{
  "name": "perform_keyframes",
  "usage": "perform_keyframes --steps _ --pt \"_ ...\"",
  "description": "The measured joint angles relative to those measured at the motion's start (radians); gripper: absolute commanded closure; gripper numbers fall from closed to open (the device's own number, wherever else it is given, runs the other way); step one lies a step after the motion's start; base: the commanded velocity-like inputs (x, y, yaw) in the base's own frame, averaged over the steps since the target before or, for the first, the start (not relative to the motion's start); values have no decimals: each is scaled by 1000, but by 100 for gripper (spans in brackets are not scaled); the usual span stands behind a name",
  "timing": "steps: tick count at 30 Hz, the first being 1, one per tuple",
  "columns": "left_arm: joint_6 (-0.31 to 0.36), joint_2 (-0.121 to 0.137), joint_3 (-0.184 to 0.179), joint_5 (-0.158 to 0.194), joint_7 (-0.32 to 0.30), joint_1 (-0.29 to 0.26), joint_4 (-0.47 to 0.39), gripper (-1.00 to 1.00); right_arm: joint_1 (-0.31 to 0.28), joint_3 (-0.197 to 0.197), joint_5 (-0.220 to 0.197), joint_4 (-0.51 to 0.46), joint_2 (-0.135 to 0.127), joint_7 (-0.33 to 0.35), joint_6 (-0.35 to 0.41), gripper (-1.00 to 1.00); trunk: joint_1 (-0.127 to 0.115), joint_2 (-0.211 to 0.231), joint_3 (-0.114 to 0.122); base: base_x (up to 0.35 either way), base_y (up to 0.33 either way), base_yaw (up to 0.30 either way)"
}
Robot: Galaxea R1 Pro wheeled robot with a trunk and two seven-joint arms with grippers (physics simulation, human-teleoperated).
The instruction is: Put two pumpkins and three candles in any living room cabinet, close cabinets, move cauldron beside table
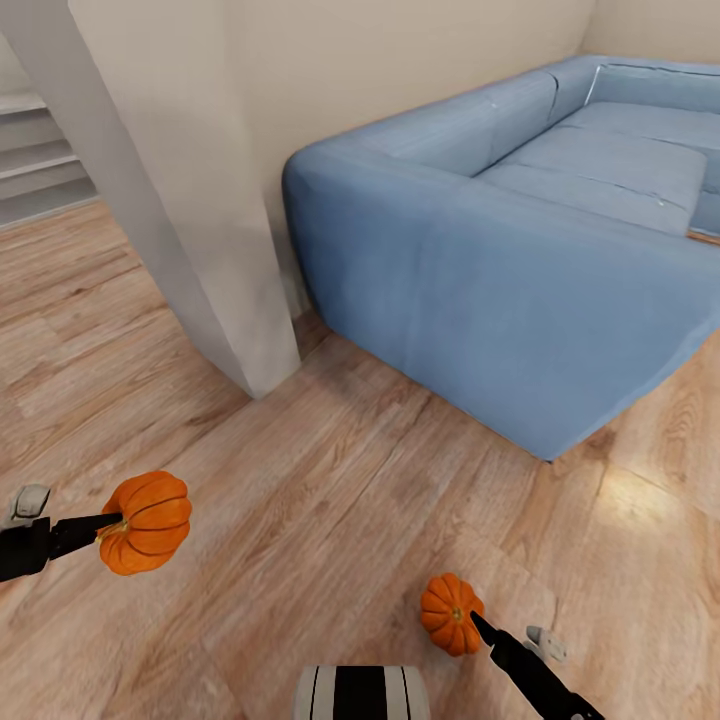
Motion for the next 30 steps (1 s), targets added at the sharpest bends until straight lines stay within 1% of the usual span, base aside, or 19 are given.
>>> perform_keyframes --steps 25,30 --pt "0 0 -1 0 0 0 0 100 0 0 0 1 0 -2 0 -100 0 0 0 13 13 0" --pt "-1 0 0 -1 0 0 0 100 0 0 0 1 0 -2 0 -100 2 -1 -19 0 0 0"
